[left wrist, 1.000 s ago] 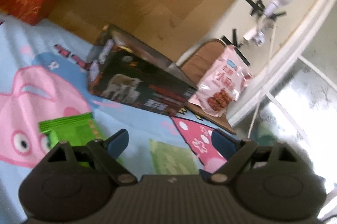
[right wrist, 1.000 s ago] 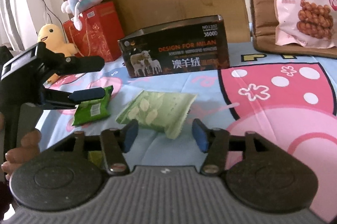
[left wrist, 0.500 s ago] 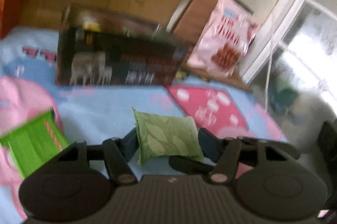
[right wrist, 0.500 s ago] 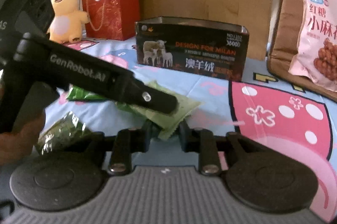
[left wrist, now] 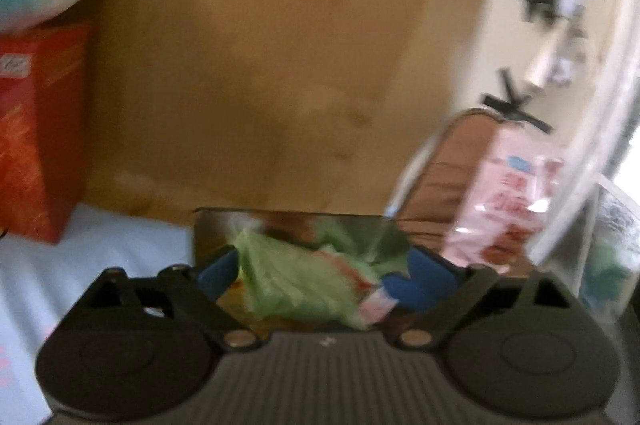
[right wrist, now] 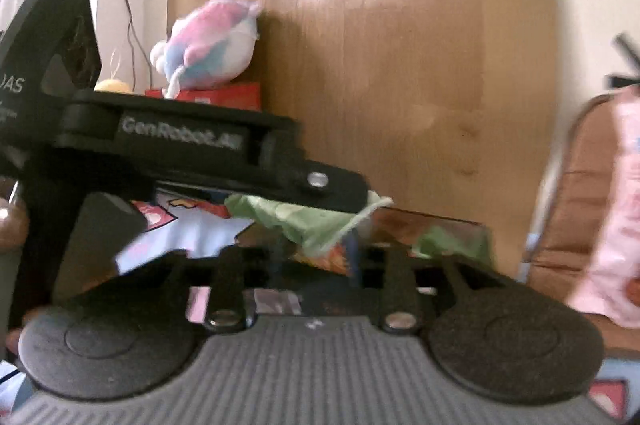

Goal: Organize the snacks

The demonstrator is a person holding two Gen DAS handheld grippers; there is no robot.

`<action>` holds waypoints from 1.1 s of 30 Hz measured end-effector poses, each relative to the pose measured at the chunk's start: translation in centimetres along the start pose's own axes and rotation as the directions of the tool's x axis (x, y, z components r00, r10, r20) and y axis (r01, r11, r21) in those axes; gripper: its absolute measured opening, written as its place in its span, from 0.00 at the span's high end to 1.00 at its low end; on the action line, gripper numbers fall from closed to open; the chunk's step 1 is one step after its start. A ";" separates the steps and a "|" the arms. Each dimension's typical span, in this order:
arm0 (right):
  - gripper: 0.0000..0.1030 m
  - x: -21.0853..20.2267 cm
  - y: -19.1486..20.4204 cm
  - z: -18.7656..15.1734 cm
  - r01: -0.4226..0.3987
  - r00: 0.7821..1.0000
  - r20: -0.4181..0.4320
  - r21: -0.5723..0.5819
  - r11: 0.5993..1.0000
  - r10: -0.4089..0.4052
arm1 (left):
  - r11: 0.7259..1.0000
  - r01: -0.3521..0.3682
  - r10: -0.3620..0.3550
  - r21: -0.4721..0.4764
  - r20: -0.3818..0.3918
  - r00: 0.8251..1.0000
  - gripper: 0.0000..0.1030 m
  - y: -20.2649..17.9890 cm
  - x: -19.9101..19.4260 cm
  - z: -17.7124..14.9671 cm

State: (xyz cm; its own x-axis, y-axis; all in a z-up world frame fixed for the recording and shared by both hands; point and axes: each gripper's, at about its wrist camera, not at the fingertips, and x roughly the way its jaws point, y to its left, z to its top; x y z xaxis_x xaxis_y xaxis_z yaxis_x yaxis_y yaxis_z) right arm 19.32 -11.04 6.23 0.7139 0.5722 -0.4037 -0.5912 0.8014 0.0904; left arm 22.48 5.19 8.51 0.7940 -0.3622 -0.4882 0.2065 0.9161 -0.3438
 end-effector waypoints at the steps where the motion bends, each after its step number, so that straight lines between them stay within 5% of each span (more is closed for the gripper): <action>1: 0.48 0.5 -0.2 -0.1 0.028 1.000 -0.006 0.009 1.000 -0.028 | 0.999 0.026 -0.026 -0.023 0.014 1.000 0.10 0.7 -0.8 -0.1; 5: 0.47 -2.1 -1.5 -1.5 0.017 0.999 0.041 0.131 0.991 -0.022 | 0.998 0.048 -0.044 -0.041 0.102 0.994 0.09 2.5 -5.4 -1.5; 8: 0.46 -4.7 -1.6 -3.5 0.011 0.999 0.047 0.181 0.983 -0.020 | 0.991 0.056 -0.045 -0.125 0.095 0.994 0.09 5.0 -7.6 -3.3; 15: 0.44 -6.4 0.7 -7.7 -0.110 0.988 -0.073 0.270 0.957 0.134 | 0.960 0.004 0.013 -0.279 0.059 0.998 0.09 9.2 -10.8 -8.3; 21: 0.31 -4.1 6.4 -7.6 -0.224 0.949 -0.193 0.148 0.963 0.251 | 0.955 0.025 -0.022 -0.295 0.013 1.000 0.11 8.7 -11.5 -10.9; 25: 0.19 -2.6 9.4 -7.2 -0.248 0.936 -0.254 0.014 0.969 0.244 | 0.960 0.033 -0.045 -0.280 -0.039 0.998 0.15 7.6 -9.9 -11.8; 28: 0.20 -1.6 10.2 -7.7 -0.245 0.926 -0.308 -0.049 0.968 0.219 | 0.955 0.065 -0.093 -0.291 -0.083 0.992 0.25 6.9 -8.2 -12.8; 33: 0.34 -2.8 10.8 -7.8 -0.181 0.950 -0.279 -0.125 0.976 0.141 | 0.966 0.094 -0.120 -0.241 -0.097 0.988 0.25 4.9 -7.0 -13.2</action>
State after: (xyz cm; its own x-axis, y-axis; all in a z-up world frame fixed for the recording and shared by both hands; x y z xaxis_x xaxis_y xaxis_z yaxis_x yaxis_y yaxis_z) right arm 8.04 -5.37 1.18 0.4901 0.6075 -0.6250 -0.7528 0.6565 0.0479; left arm 10.34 9.92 -0.37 0.7042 -0.4848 -0.5188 0.1361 0.8093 -0.5714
